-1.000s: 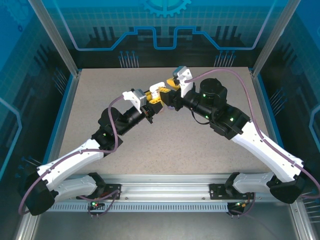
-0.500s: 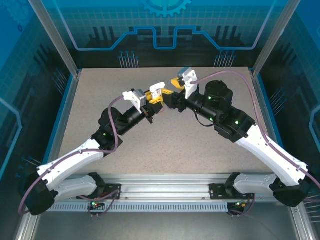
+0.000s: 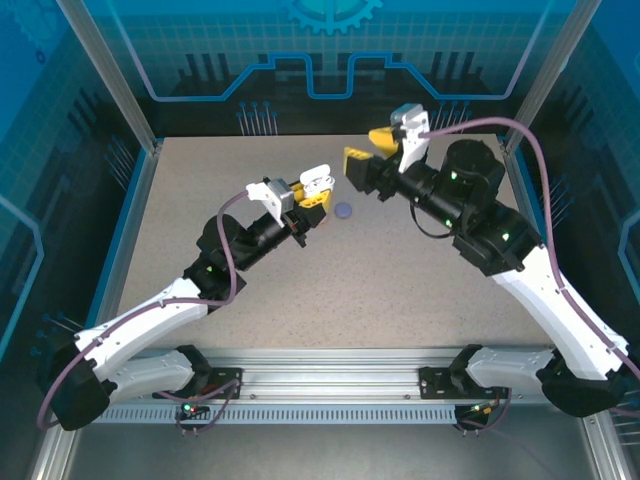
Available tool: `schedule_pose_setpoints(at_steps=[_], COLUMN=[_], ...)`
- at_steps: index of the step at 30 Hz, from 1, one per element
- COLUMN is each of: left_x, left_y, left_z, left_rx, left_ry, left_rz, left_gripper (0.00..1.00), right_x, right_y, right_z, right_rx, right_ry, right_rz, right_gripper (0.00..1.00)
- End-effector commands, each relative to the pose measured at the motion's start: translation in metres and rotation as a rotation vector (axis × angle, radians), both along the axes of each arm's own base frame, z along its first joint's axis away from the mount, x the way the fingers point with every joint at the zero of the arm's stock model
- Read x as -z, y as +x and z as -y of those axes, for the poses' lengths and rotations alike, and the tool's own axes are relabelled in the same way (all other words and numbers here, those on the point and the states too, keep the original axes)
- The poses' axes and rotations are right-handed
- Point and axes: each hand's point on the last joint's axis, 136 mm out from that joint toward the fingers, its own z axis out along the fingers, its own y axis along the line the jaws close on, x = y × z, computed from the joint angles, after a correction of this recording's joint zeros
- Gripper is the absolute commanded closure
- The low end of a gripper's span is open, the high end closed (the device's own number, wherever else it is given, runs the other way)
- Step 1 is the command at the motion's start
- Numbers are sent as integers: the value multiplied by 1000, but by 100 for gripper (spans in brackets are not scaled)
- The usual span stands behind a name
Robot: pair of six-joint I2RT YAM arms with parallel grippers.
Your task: Insert the wireless bluetooth earbuds into the charging case
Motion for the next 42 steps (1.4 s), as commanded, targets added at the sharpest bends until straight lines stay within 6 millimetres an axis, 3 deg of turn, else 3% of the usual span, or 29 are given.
schedule_pose_setpoints(at_steps=[1, 11, 18, 24, 32, 42], left_x=[-4, 33, 39, 40, 40, 37], left_y=[-7, -8, -4, 2, 13, 19], left_z=[7, 24, 31, 34, 34, 33], left_rx=[38, 121, 138, 119, 77, 45], left_ry=[7, 90, 113, 125, 124, 112], left_rz=[47, -22, -42, -38, -31, -28], left_gripper=[100, 100, 100, 100, 100, 100], right_x=[23, 68, 111, 132, 152, 150], right_y=[18, 84, 101, 90, 58, 30], right_z=[-3, -15, -37, -44, -47, -30], right_rx=[-7, 16, -30, -71, -133, -128], right_ry=[-38, -95, -146, -190, -250, -228], right_rz=[-158, -442, -587, -647, -697, -694], right_gripper=[39, 41, 46, 50, 56, 61])
